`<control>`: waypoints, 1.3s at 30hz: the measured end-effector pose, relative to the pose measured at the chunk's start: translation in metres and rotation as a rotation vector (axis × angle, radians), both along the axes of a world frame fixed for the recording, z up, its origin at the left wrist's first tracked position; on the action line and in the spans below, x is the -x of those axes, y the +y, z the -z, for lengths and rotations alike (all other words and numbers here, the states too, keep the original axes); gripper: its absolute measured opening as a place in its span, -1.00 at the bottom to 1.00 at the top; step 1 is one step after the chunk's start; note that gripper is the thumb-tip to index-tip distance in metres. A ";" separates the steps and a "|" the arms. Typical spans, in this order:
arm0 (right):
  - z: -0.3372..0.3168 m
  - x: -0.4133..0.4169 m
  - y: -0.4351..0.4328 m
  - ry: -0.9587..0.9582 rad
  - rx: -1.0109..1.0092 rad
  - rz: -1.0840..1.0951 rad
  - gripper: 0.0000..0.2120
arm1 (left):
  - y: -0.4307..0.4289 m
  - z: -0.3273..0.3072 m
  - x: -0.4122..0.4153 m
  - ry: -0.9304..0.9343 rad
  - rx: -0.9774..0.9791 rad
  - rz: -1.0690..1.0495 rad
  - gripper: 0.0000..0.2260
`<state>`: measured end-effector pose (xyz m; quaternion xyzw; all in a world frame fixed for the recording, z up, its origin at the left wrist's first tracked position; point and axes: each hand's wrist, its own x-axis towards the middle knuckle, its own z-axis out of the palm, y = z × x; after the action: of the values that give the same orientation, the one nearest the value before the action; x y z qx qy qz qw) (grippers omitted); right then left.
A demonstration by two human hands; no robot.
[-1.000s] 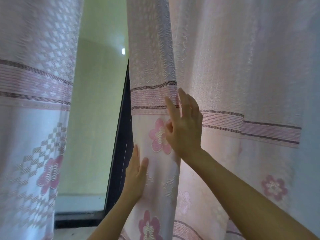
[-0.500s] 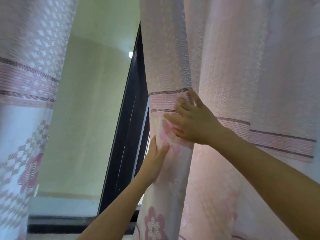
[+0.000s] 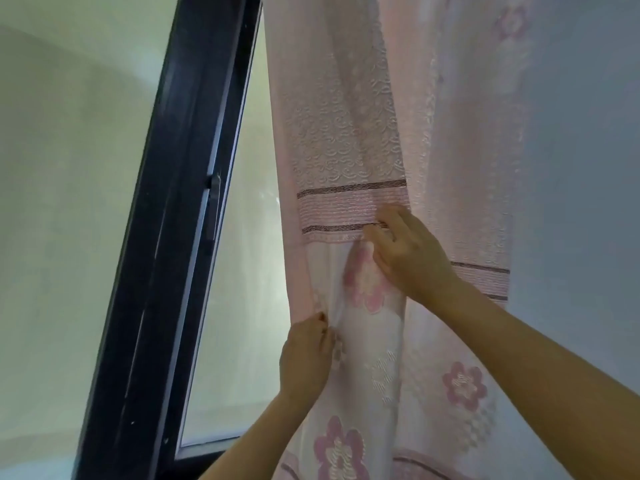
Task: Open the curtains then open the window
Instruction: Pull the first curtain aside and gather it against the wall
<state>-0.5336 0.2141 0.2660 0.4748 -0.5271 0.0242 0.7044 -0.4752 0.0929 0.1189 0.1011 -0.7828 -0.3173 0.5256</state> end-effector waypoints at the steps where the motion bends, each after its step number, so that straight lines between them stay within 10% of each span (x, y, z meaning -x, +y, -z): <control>1: 0.002 0.001 -0.002 0.005 0.017 -0.040 -0.82 | -0.001 -0.001 0.000 0.043 0.007 -0.015 -0.81; 28: 0.030 0.145 0.016 -0.063 0.208 -0.434 -0.62 | 0.067 -0.008 0.132 -0.028 0.126 -0.358 -0.73; 39: 0.010 0.211 0.020 -0.001 0.414 -0.169 -0.61 | 0.071 -0.014 0.213 0.069 0.220 -0.233 -0.61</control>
<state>-0.7443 0.2343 0.2558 0.3626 -0.4694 0.1909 0.7821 -0.6886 0.1634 0.1333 0.1220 -0.7774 -0.1699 0.5932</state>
